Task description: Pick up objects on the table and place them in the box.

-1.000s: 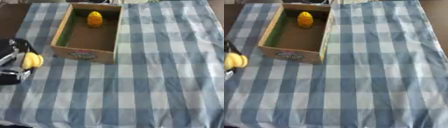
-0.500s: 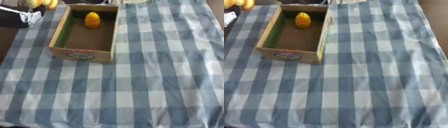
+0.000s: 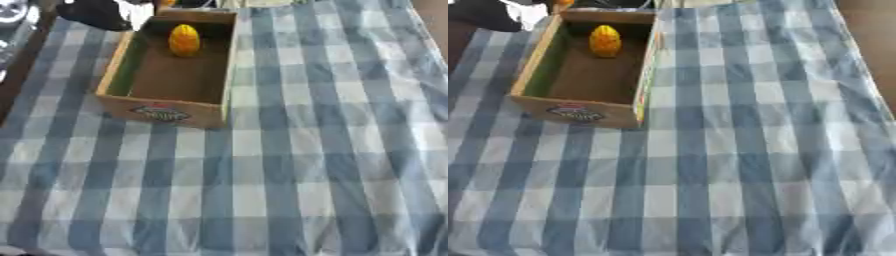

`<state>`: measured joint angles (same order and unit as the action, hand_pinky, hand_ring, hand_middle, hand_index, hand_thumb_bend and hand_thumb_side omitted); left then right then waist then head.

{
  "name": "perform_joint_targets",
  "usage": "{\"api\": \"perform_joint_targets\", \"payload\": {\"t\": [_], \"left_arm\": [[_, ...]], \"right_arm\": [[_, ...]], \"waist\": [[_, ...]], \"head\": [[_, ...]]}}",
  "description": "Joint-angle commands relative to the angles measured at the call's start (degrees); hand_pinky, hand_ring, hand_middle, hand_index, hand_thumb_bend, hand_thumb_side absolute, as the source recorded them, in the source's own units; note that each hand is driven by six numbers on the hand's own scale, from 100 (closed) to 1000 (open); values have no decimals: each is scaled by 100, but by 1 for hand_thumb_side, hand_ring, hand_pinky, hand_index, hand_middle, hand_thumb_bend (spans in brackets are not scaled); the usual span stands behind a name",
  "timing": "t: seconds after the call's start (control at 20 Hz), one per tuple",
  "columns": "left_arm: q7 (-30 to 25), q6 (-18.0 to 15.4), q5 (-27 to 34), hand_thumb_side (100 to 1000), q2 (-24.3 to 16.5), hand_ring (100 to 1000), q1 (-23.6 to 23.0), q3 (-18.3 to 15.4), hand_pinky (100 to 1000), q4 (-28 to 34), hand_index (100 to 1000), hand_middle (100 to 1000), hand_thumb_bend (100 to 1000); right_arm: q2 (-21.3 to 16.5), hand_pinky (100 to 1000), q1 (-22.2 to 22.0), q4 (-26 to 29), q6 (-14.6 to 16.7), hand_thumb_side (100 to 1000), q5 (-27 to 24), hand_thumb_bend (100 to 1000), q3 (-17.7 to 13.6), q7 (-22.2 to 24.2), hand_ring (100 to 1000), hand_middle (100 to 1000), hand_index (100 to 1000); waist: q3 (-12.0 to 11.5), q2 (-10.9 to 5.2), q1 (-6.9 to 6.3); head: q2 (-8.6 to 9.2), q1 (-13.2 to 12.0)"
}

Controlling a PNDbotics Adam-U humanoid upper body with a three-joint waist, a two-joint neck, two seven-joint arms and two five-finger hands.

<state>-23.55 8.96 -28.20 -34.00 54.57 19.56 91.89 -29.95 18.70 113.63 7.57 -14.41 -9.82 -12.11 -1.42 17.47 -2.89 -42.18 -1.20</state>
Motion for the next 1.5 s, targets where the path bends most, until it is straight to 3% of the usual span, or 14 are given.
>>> {"api": "perform_joint_targets", "payload": {"t": [0.05,0.3,0.4,0.6,0.65,0.75,0.85,1.05,1.1,1.15,1.2,1.25,1.5], "left_arm": [[136,-142,-239,105,319,663,170,33,701,-605,689,621,100],[430,-177,-948,100,780,682,163,5,723,-1420,708,639,133],[520,-200,-1253,100,865,718,149,-19,763,-1656,745,668,226],[542,-304,-1860,116,902,844,131,-49,868,-1839,911,797,469],[494,-325,-2014,167,901,871,129,-55,895,-1851,932,822,530],[390,-348,-2327,352,891,918,131,-77,950,-1847,957,854,712],[328,-341,-2647,393,873,946,139,-123,970,-1824,970,869,753],[394,-303,-2709,418,854,930,146,-320,948,-1586,954,850,657],[479,-276,-2601,408,844,906,149,-401,925,-1413,930,829,529],[581,-231,-2440,403,816,902,133,-491,921,-1178,928,826,512],[727,-137,-2216,354,768,860,110,-622,874,-866,895,787,359],[891,-12,-1922,328,701,842,60,-754,851,-513,874,766,283],[2029,582,76,331,157,774,-569,-1411,785,1370,835,703,108]], "right_arm": [[-78,771,103,96,12,634,-41,100,-23,16,780,576,716],[-42,770,137,96,12,633,-49,100,-24,13,780,576,716],[-29,770,147,96,14,634,-51,100,-23,13,780,576,716],[-13,770,145,96,12,635,-56,100,-22,16,780,576,716],[-10,770,145,96,11,635,-58,100,-22,16,780,576,716],[-7,771,143,96,14,634,-59,100,-23,18,780,576,716],[-4,770,137,96,14,634,-60,100,-24,18,780,575,716],[2,770,119,96,8,636,-61,100,-27,15,780,575,715],[1,770,116,96,8,634,-60,100,-29,13,780,575,715],[-4,770,114,96,10,634,-58,100,-33,9,780,576,715],[-12,771,112,96,14,629,-54,100,-41,2,779,576,716],[-23,771,108,96,22,627,-48,100,-51,-7,779,576,716],[-76,770,83,96,56,615,-6,100,-103,-68,779,577,717]], "waist": [[16,-77,56],[19,-36,128],[10,-31,149],[-9,-30,171],[-12,-32,174],[-16,-37,178],[-16,-46,176],[-23,-61,165],[-29,-63,164],[-37,-64,162],[-50,-67,158],[-63,-69,153],[-167,-89,134]], "head": [[68,-13],[71,31],[76,30],[64,39],[60,41],[45,40],[25,28],[-11,24],[-20,31],[-28,40],[-44,53],[-54,69],[-69,188]]}}
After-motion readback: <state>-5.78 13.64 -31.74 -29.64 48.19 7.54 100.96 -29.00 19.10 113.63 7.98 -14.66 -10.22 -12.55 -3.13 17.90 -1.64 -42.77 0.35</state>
